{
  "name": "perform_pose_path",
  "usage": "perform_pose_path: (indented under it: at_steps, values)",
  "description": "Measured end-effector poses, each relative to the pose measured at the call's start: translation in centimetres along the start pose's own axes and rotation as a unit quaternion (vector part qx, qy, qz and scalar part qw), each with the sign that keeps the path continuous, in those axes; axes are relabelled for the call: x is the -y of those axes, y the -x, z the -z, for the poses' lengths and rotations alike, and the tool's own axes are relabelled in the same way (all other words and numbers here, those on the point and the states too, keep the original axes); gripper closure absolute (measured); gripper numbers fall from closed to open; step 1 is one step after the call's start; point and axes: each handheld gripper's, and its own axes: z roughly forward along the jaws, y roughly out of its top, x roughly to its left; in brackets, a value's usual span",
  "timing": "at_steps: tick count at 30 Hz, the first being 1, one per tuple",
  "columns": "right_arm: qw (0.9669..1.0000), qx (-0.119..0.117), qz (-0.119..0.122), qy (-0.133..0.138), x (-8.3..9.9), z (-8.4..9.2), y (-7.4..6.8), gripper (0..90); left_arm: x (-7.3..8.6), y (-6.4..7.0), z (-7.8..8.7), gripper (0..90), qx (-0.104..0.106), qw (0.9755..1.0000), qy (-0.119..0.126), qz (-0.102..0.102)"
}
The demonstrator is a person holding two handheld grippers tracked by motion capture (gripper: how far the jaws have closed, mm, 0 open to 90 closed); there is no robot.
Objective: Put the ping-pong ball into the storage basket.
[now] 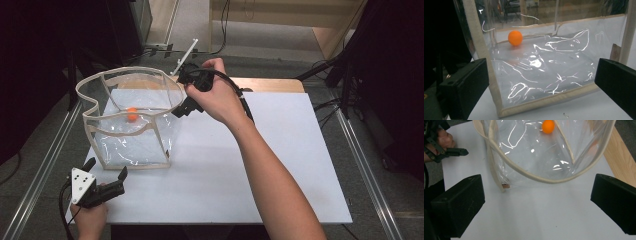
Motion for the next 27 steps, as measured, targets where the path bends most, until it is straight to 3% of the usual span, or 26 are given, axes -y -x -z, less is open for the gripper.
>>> perform_pose_path:
  at_steps: [11,27]
  values:
    - [1.0000,-0.004,-0.003,0.001,1.7,0.0,-0.2,0.0,0.0,0.1,0.0,0.0,0.000,1.0000,0.000,-0.001]
    - [0.9999,-0.009,-0.010,0.003,4.6,-1.5,-0.4,0.0,0.0,0.2,-0.1,0.0,-0.001,1.0000,-0.001,-0.002]
